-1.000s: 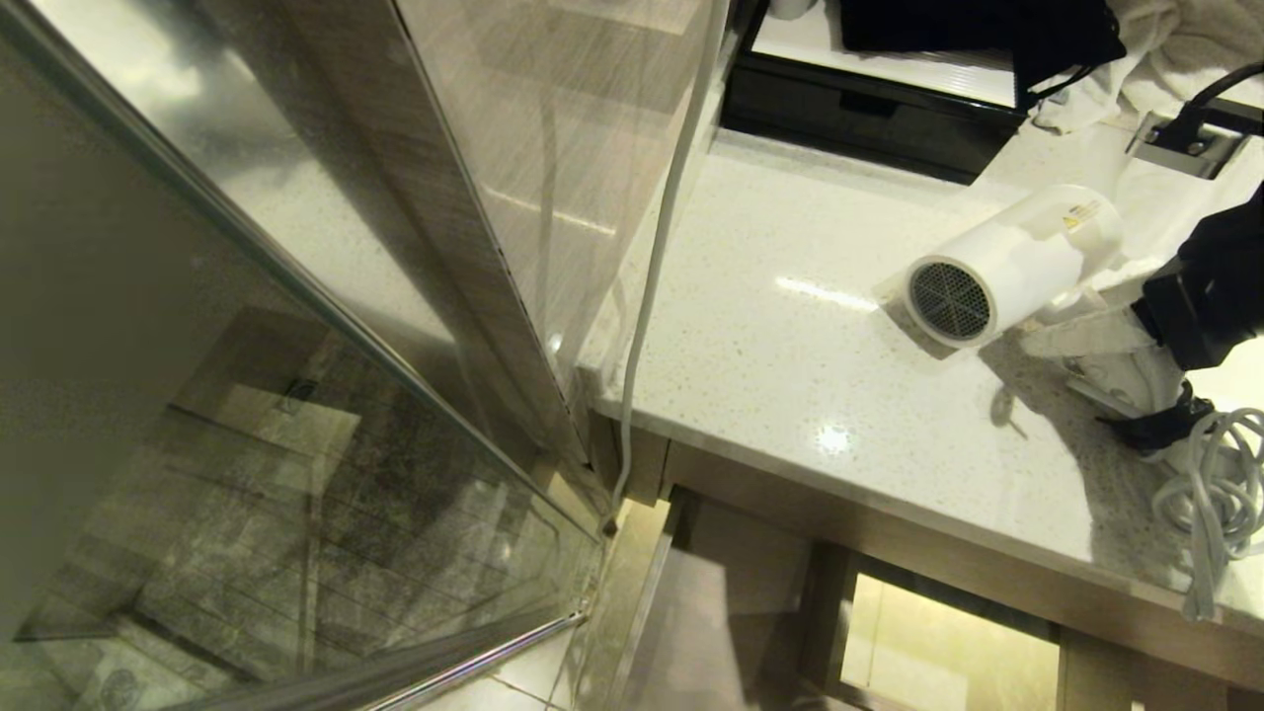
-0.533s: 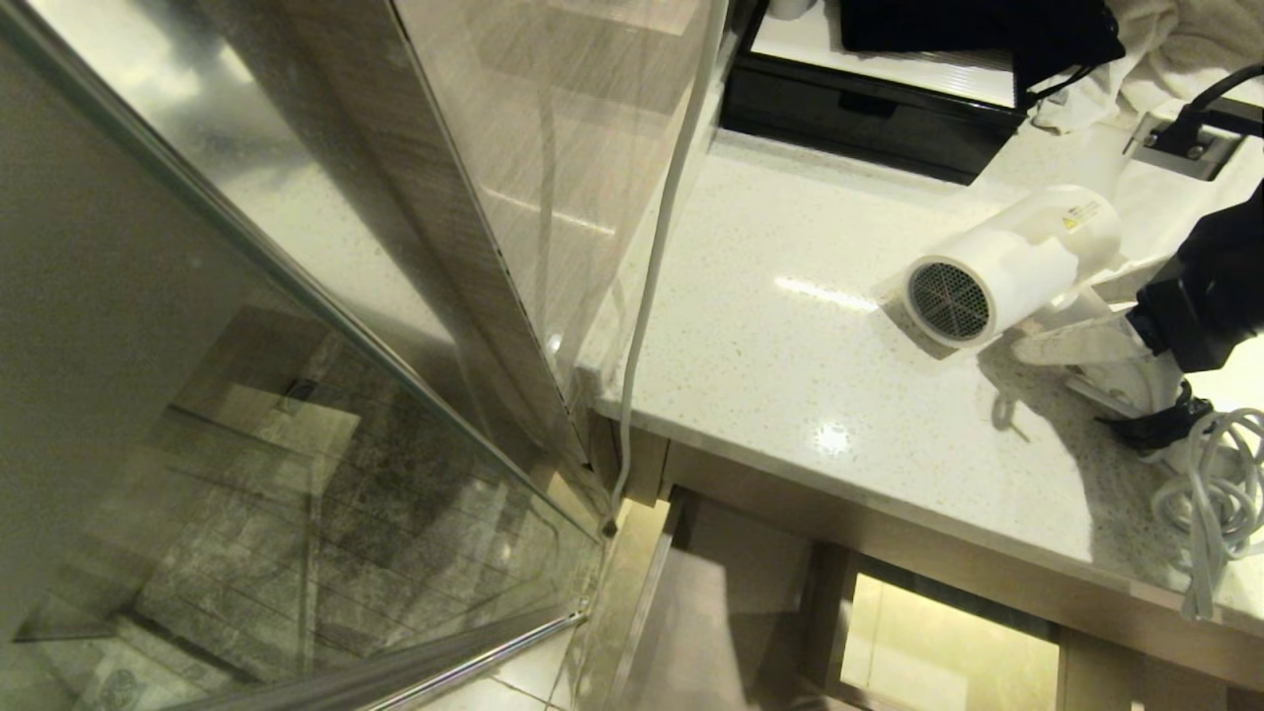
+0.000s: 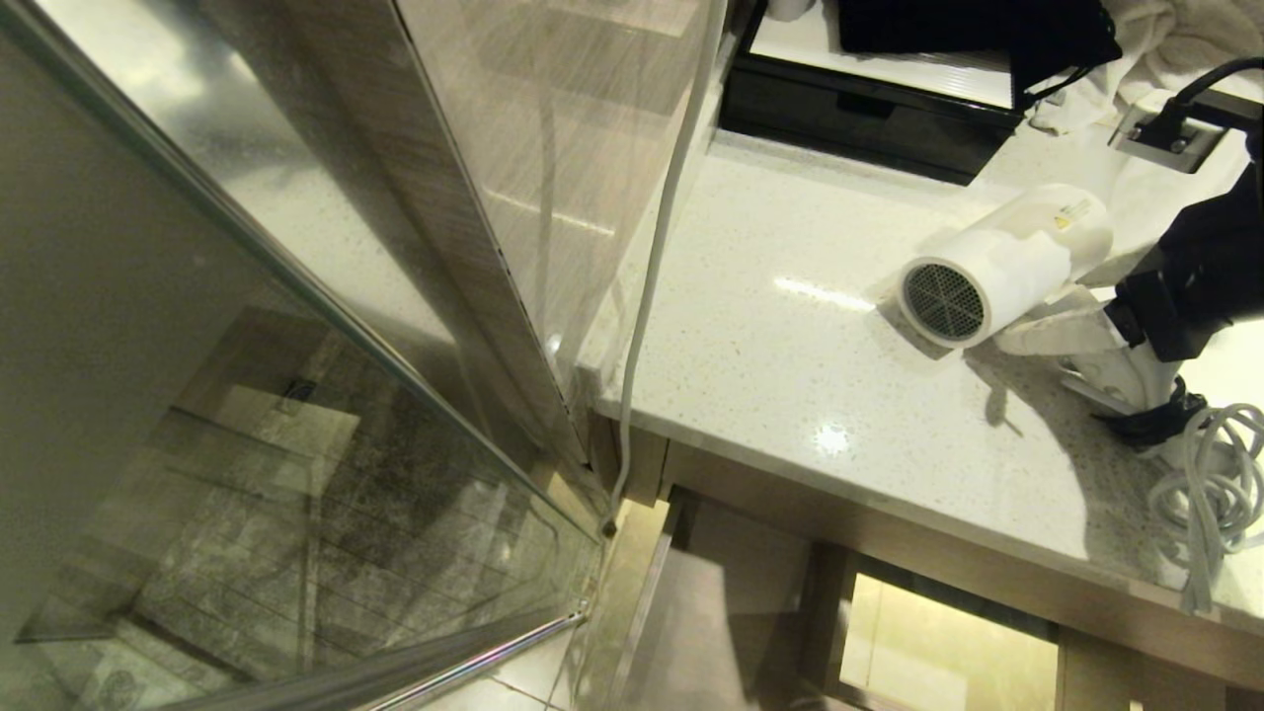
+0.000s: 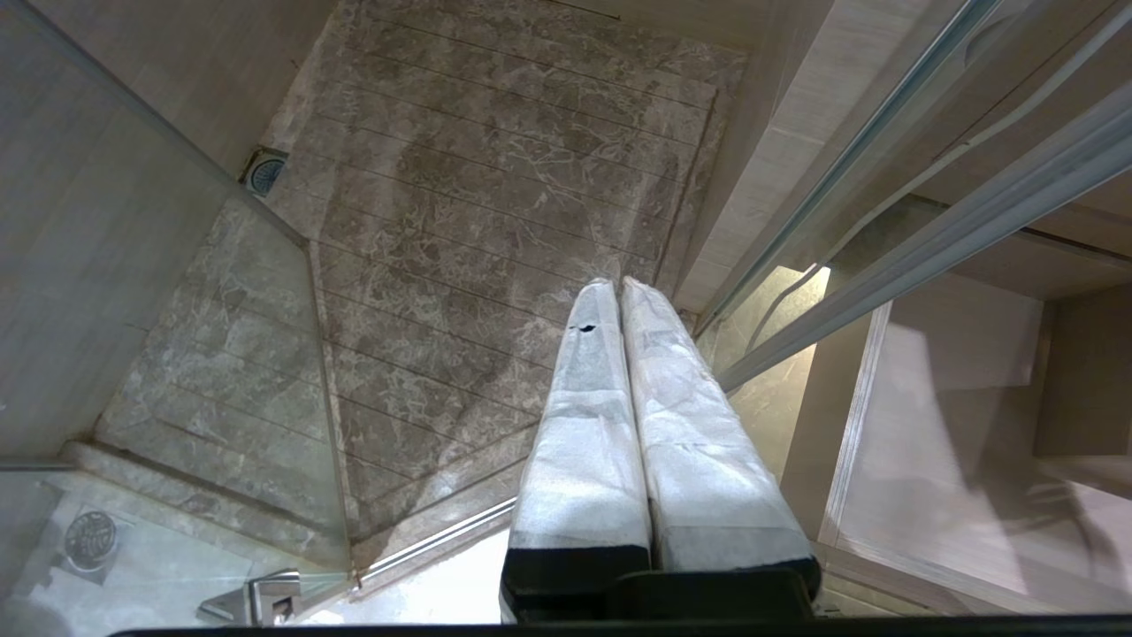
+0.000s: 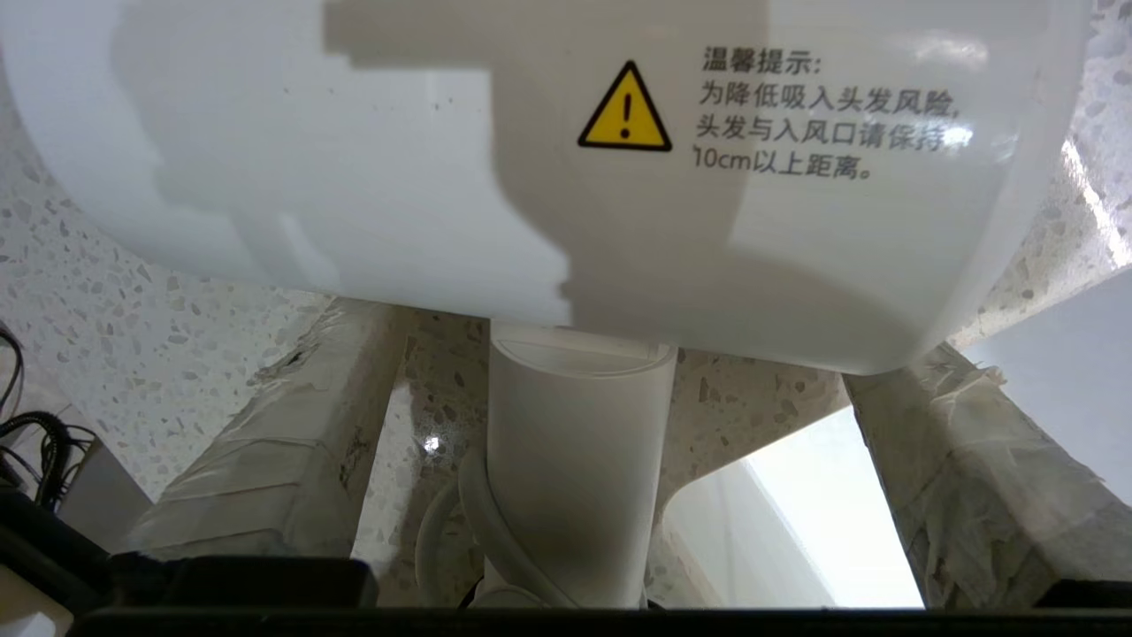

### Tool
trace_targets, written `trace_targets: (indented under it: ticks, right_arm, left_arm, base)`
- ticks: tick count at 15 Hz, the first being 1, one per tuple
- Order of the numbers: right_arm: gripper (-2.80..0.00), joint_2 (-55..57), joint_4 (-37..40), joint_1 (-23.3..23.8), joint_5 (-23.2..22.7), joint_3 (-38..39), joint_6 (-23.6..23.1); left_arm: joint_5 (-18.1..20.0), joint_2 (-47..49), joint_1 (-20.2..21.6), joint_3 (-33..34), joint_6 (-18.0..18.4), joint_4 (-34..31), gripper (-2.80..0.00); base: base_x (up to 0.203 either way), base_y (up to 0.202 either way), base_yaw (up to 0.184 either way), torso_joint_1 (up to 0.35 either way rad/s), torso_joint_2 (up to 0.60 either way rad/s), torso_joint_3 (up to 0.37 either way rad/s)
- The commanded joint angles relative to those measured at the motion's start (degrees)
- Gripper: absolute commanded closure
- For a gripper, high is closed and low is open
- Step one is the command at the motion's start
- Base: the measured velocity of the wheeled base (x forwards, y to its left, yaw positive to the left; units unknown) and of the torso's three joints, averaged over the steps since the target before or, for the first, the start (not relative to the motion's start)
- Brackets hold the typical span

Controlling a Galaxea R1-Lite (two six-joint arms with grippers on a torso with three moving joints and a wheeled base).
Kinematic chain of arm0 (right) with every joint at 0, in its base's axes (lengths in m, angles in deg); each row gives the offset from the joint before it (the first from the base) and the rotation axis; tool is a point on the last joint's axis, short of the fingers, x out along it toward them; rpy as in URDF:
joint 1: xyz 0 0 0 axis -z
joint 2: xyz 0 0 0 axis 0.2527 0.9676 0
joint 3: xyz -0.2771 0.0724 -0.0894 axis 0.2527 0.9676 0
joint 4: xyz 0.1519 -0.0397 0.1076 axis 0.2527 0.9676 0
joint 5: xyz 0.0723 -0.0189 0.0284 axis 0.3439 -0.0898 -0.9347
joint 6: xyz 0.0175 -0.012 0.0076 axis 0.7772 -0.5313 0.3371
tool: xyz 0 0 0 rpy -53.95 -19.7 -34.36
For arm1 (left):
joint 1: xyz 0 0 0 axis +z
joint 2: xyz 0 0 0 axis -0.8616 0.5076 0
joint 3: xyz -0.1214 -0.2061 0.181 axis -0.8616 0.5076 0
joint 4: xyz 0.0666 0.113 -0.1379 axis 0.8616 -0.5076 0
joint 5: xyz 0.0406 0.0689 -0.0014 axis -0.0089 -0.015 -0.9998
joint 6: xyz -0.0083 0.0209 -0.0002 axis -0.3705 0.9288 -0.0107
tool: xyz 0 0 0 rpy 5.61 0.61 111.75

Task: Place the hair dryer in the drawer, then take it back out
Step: Put it into the drawer

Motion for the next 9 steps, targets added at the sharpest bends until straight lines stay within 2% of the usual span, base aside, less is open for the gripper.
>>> trace_targets:
  ticks: [1,5,9]
  right_arm:
    - [-2.80,1.3,0.1,-0.3,-0.1,-0.1,-0.2]
    - [-2.80,3.6,0.5,-0.7,0.0,-4.1,-0.2]
    - [-2.80,3.7,0.3,-0.7,-0.3,-3.9,-0.5]
  left_arm:
    - [0.0,0.0,0.0,0.0,0.0,0.0,0.00]
    - [0.0,0.0,0.0,0.0,0.0,0.0,0.00]
    - [0.0,0.0,0.0,0.0,0.0,0.0,0.00]
  base:
    - [0.000,0.000,0.000,0.000,0.00,0.000]
    - [0.000,0.000,0.000,0.000,0.00,0.000]
    - [0.000,0.000,0.000,0.000,0.00,0.000]
